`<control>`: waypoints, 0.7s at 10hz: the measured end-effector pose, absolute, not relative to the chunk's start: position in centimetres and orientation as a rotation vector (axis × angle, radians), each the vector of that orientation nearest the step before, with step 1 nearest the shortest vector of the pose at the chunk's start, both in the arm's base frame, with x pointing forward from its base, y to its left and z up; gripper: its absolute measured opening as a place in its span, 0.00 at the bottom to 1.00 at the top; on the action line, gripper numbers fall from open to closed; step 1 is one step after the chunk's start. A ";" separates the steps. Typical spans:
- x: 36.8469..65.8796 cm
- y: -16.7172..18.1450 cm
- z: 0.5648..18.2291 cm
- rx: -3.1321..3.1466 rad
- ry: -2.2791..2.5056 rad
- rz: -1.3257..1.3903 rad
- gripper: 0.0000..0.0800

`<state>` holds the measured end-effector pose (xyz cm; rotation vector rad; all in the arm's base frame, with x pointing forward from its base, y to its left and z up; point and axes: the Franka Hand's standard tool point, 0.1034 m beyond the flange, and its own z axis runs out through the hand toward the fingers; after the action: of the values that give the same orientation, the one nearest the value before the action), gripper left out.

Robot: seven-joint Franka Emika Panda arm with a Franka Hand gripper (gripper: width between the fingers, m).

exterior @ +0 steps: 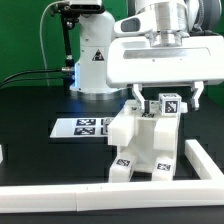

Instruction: Assemble chair

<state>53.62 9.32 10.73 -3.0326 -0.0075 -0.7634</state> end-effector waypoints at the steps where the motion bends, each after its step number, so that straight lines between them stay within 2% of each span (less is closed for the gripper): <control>1: 53.5 9.8 11.3 -3.027 -0.004 -0.701 0.81; 3: 54.3 9.8 12.3 -3.019 0.019 -0.615 0.81; 4: 54.3 9.5 12.0 -3.024 0.025 -0.603 0.81; 7: 53.5 9.4 11.1 -3.037 0.039 -0.257 0.81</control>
Offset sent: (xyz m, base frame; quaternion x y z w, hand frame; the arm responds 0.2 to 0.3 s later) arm 0.0059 -0.0055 -0.0036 0.0050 -0.0246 0.0275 0.9993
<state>53.48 9.36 11.09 -3.0369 0.0393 -0.2571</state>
